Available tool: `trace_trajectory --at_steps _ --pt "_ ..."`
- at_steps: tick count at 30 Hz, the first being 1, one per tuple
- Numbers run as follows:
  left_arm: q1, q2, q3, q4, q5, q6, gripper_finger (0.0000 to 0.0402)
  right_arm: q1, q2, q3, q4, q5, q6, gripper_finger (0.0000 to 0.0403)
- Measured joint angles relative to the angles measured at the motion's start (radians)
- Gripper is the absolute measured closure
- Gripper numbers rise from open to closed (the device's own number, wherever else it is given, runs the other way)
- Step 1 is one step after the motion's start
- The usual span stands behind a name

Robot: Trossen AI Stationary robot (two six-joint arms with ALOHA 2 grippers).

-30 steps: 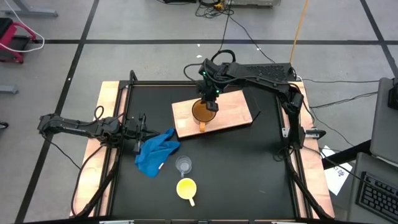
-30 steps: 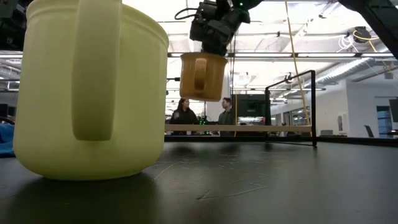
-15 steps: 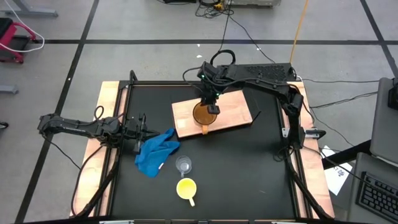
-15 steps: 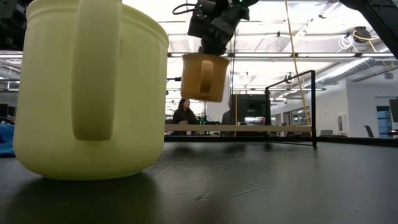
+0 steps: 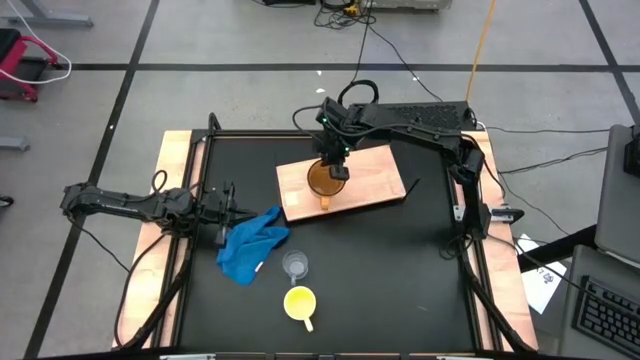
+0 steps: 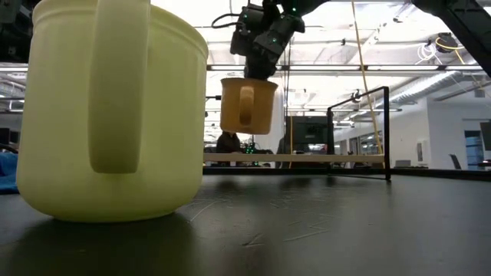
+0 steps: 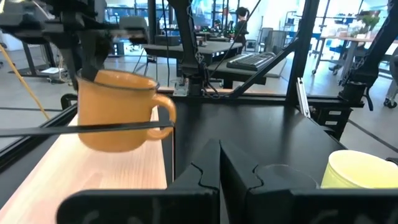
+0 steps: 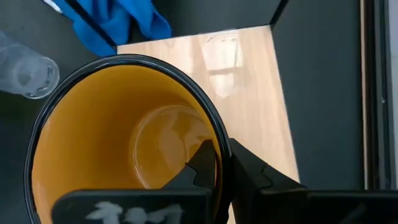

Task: Stack small to large cups/mugs on shelf
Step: Put the brown mug on the shelf

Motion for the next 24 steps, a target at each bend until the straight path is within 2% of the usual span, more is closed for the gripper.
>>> trace_trajectory --at_steps 24 --pt "0.0 0.0 0.0 -0.018 0.0 -0.001 0.0398 0.002 0.0 -0.082 0.061 -0.03 -0.002 0.0392"
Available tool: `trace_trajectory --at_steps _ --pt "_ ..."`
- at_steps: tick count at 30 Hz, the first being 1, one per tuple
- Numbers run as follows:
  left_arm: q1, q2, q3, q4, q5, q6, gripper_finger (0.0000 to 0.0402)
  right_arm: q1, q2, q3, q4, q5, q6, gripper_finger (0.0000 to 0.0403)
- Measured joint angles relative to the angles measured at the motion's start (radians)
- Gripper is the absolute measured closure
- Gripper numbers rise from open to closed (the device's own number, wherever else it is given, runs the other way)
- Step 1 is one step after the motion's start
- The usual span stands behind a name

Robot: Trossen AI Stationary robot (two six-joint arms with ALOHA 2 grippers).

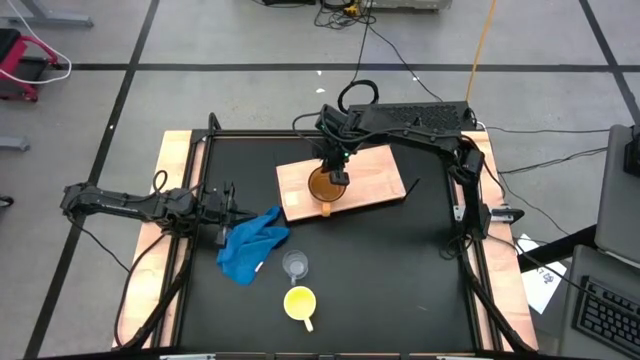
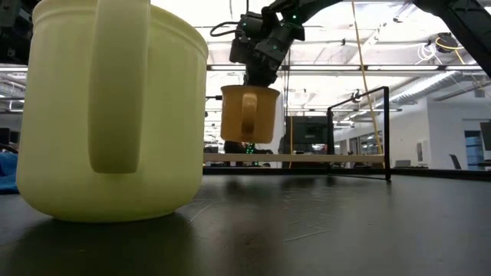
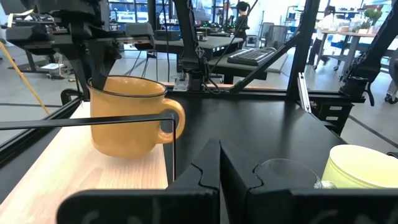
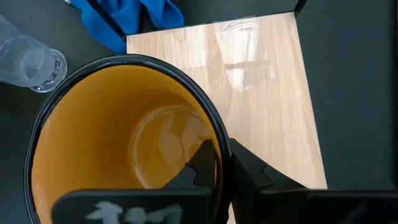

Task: Stack small to large cups/mugs on shelf
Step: Put the brown mug on the shelf

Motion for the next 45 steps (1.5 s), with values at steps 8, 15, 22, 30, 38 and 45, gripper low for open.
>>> trace_trajectory --at_steps 8,15,22,30,38,45 --pt "0.0 0.0 0.0 0.0 0.0 0.0 0.0398 0.003 0.0 -0.006 0.001 -0.009 0.022 0.0392" --pt "0.0 0.0 0.0 0.0 0.0 0.002 0.0398 0.006 0.0 -0.047 0.039 -0.011 0.032 0.0392" --pt "0.0 0.0 0.0 0.0 0.0 0.002 0.0398 0.006 0.0 -0.072 0.072 -0.007 0.039 0.0392" --pt "0.0 0.0 0.0 0.0 0.0 0.003 0.0398 0.003 0.0 -0.082 0.073 -0.007 0.043 0.0392" --pt "0.0 0.0 0.0 -0.001 0.0 0.003 0.0398 0.002 0.0 -0.082 0.082 -0.007 0.05 0.0392" --pt "0.0 0.0 0.0 -0.002 0.0 0.003 0.0398 -0.005 0.021 -0.082 0.097 -0.019 0.058 0.0392"
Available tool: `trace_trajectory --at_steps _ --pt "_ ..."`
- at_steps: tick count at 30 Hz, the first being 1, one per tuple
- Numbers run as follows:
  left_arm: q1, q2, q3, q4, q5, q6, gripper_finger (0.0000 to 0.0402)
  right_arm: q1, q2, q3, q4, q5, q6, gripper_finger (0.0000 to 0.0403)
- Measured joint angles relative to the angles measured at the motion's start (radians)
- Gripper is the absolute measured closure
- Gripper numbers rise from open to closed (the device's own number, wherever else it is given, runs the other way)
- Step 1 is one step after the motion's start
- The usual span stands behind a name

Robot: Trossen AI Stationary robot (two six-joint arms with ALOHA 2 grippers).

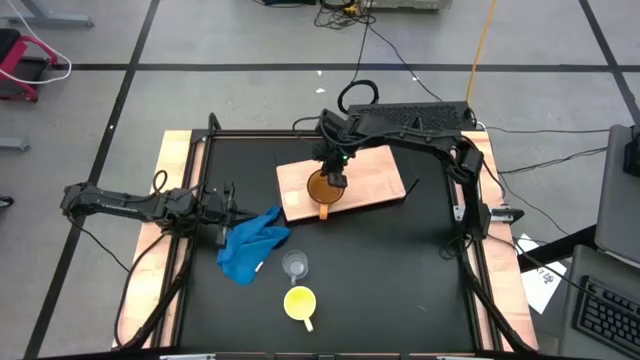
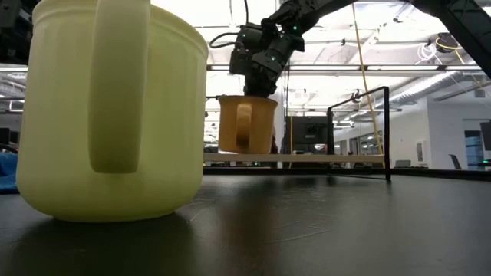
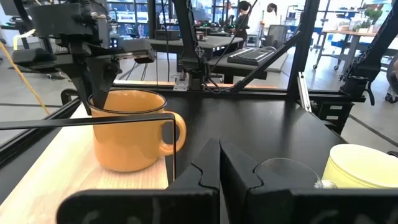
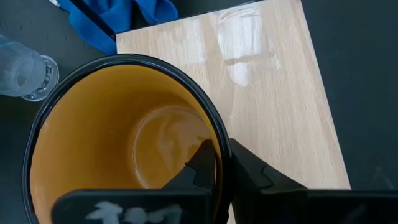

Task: Stack small to large cups/mugs on shelf
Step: Put the brown mug on the shelf

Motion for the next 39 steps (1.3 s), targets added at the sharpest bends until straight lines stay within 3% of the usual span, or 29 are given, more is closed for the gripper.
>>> trace_trajectory --at_steps 39 --pt "0.0 0.0 0.0 -0.021 0.0 0.0 0.0398 -0.013 0.016 -0.001 0.02 -0.003 0.011 0.0374"
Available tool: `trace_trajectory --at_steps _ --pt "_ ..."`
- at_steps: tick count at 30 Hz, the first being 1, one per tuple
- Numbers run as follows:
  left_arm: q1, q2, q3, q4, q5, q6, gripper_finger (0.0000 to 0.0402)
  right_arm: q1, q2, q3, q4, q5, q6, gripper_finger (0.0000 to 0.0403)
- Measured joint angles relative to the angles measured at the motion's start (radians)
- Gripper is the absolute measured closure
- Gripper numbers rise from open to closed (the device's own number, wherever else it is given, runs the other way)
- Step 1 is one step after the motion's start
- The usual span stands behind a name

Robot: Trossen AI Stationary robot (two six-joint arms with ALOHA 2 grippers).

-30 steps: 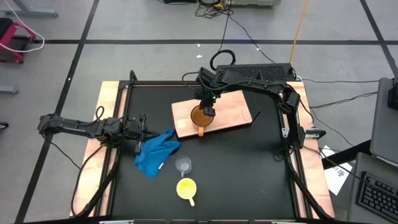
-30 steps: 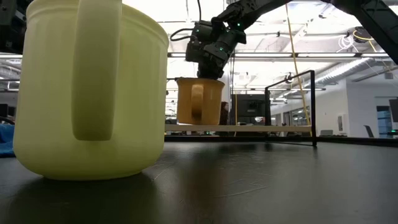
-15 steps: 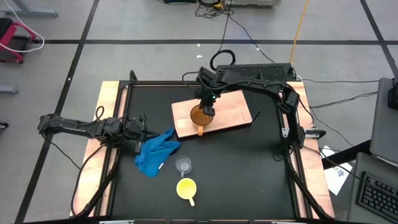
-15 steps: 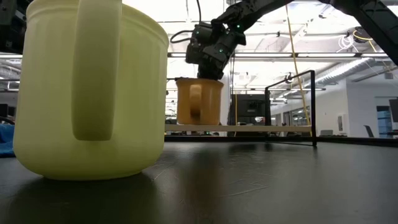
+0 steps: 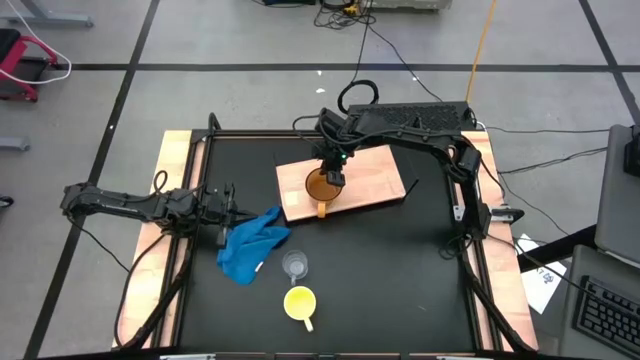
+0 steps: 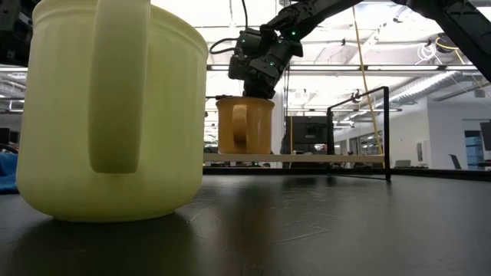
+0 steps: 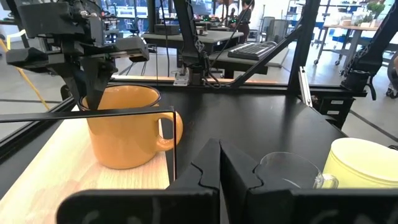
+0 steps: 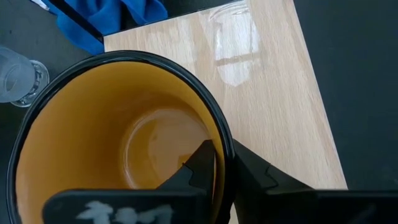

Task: Stack small to large cups/mugs on shelf
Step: Put the brown mug on the shelf

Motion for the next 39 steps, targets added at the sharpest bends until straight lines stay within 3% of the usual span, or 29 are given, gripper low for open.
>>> trace_trajectory --at_steps 7,19,28,39 --pt "0.0 0.0 0.0 0.0 0.0 -0.002 0.0397 0.0 0.0 0.0 0.002 -0.001 -0.001 0.0366" --pt "0.0 0.0 0.0 0.0 0.0 -0.002 0.0383 0.001 0.001 -0.001 0.002 -0.004 0.006 0.0301" --pt "0.0 0.0 0.0 0.0 0.0 -0.002 0.0382 0.001 0.001 -0.001 0.012 -0.004 0.003 0.0296" --pt "0.0 0.0 0.0 0.024 0.0 -0.007 0.0382 0.0 -0.12 0.002 -0.042 -0.005 0.0 0.0295"
